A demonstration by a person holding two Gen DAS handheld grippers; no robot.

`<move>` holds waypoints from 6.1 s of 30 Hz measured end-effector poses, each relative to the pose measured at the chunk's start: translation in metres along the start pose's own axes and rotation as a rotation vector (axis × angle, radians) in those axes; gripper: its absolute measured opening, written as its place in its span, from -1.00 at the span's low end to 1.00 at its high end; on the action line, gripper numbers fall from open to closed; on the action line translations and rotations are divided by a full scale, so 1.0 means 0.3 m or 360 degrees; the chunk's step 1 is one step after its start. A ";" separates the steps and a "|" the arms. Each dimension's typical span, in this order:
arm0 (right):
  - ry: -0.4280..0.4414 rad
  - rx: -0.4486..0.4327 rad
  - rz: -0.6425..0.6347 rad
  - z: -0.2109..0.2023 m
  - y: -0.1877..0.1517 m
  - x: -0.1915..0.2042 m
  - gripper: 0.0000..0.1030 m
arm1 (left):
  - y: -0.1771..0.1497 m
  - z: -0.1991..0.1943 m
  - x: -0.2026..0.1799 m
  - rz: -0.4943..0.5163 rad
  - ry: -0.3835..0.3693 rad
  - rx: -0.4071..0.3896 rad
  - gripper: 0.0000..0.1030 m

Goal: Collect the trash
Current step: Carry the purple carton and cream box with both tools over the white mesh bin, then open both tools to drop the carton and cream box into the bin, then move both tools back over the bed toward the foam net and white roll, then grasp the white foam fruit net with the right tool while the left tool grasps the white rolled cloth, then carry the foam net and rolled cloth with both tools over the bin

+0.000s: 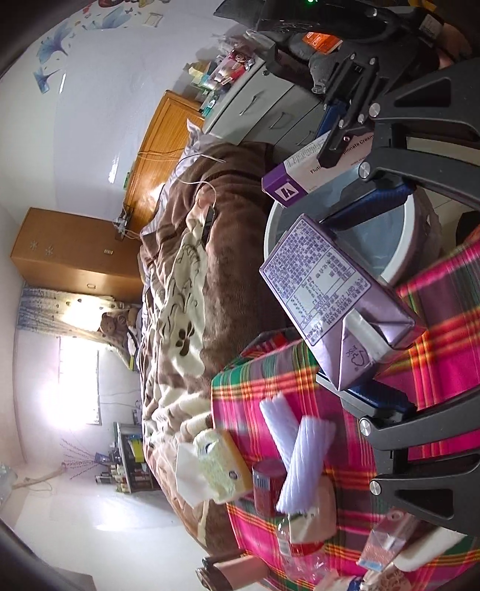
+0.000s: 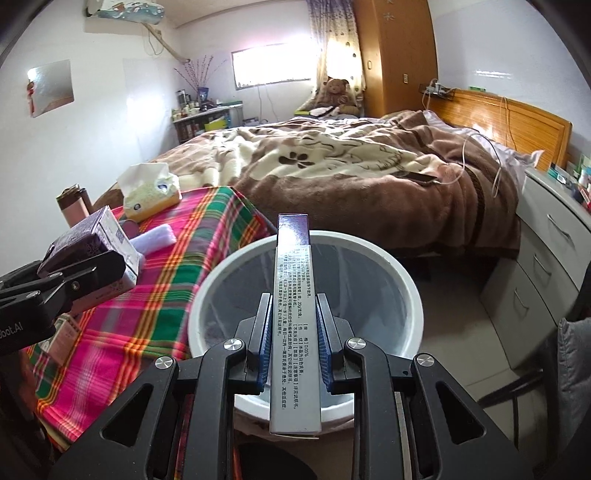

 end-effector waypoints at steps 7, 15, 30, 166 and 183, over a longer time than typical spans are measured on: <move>-0.0044 0.0064 0.0041 0.044 -0.020 -0.055 -0.57 | 0.035 0.098 -0.075 0.0057 0.0010 0.0065 0.47; -0.0068 0.0131 0.0073 0.083 -0.025 -0.094 -0.56 | 0.052 0.179 -0.102 0.0086 0.0019 0.0126 0.47; -0.0084 0.0125 0.0145 0.068 -0.017 -0.109 0.21 | 0.050 0.156 -0.056 0.0030 -0.0011 0.0112 0.70; 0.0395 -0.0075 -0.0364 -0.037 0.023 0.449 -0.55 | -0.340 -0.342 0.544 -0.0491 0.0433 -0.0106 -0.45; 0.0181 -0.0156 -0.0090 -0.120 0.022 0.175 -0.55 | -0.142 -0.262 0.218 -0.0155 0.0247 -0.0156 -0.45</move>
Point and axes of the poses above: each gripper's, at about its wrist camera, not at the fingertips, and z roughly the way its jaws point, x to its left, y to its top, the point moved 7 cm from there along z, roughly the way its jaws point, and after that the axes turned 15 degrees about x, right-handed, at the moved point
